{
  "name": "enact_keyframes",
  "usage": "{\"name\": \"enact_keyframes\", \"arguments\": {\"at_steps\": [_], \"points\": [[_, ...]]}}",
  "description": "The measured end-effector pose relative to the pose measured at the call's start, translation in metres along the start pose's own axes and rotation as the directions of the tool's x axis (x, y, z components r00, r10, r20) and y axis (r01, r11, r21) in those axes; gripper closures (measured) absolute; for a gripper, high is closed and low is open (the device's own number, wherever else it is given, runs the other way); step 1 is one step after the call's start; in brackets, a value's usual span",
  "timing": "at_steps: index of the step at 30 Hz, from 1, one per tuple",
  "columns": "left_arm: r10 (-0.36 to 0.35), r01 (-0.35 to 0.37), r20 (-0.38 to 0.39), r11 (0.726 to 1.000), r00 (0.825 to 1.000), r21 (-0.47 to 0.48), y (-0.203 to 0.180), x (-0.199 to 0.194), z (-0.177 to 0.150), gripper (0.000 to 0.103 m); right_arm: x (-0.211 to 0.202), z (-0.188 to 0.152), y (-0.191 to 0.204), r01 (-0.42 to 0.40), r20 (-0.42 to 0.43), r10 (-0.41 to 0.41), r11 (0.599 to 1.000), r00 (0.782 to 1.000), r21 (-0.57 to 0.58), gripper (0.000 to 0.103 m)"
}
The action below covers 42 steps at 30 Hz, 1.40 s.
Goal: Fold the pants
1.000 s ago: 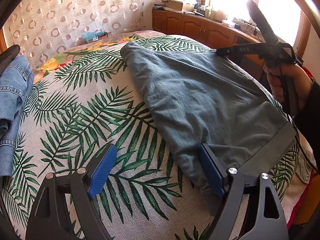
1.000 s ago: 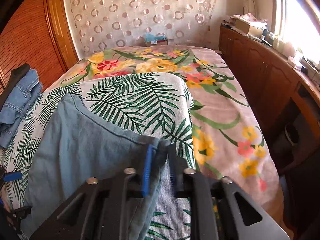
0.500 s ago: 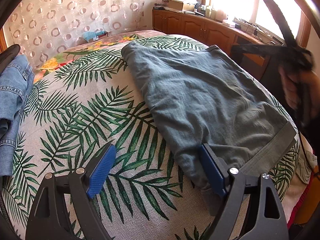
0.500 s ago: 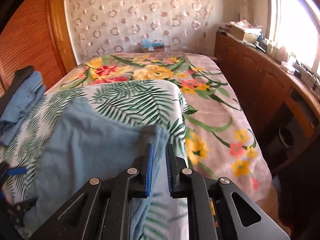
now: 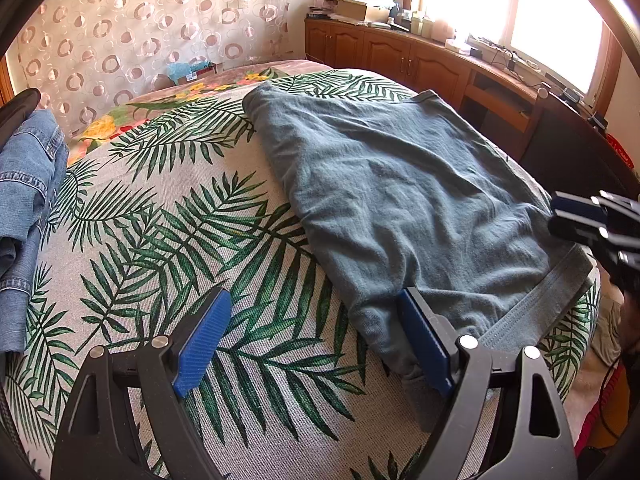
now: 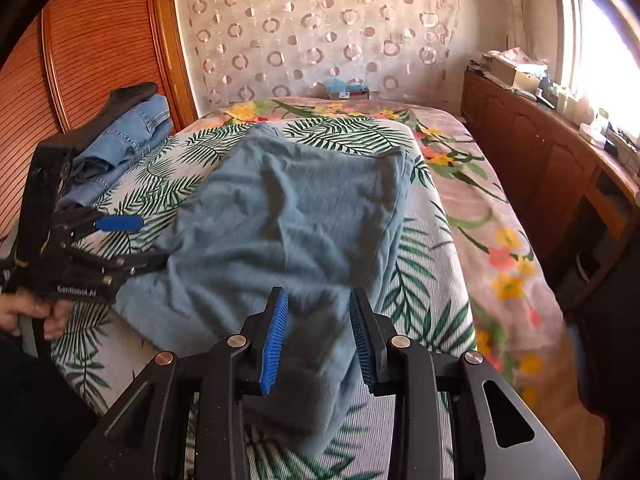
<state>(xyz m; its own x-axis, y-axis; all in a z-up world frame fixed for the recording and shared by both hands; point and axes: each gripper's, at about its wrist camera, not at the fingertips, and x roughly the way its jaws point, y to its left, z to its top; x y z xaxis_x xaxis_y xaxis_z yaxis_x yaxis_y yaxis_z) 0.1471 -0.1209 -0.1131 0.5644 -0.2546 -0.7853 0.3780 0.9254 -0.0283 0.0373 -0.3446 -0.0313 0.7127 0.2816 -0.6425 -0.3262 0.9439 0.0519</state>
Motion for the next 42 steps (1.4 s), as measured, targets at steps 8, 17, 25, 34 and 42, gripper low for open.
{"name": "enact_keyframes", "arguments": {"at_steps": [8, 17, 25, 34, 42], "points": [[-0.05, 0.05, 0.015, 0.999, 0.999, -0.022, 0.004, -0.021, -0.006, 0.018, -0.023, -0.019, 0.0, 0.026, 0.004, -0.026, 0.999, 1.0, 0.031, 0.07], [-0.142, 0.141, 0.008, 0.99, 0.99, 0.027, -0.016, -0.042, -0.028, 0.042, -0.034, -0.027, 0.008, 0.015, 0.003, -0.016, 0.997, 1.0, 0.07, 0.07], [-0.191, 0.191, -0.007, 0.981, 0.982, 0.026, -0.024, -0.039, -0.031, 0.065, -0.032, -0.03, 0.006, 0.003, -0.002, -0.002, 0.996, 1.0, 0.085, 0.07], [-0.206, 0.206, 0.012, 0.977, 0.978, 0.052, -0.031, -0.051, -0.036, 0.088, -0.034, -0.031, 0.008, -0.002, 0.013, 0.001, 0.997, 1.0, 0.077, 0.083], [-0.193, 0.193, -0.001, 0.979, 0.981, 0.06, -0.032, -0.053, -0.043, 0.088, -0.044, -0.035, 0.018, 0.001, 0.014, -0.002, 0.999, 1.0, 0.039, 0.094]]}}
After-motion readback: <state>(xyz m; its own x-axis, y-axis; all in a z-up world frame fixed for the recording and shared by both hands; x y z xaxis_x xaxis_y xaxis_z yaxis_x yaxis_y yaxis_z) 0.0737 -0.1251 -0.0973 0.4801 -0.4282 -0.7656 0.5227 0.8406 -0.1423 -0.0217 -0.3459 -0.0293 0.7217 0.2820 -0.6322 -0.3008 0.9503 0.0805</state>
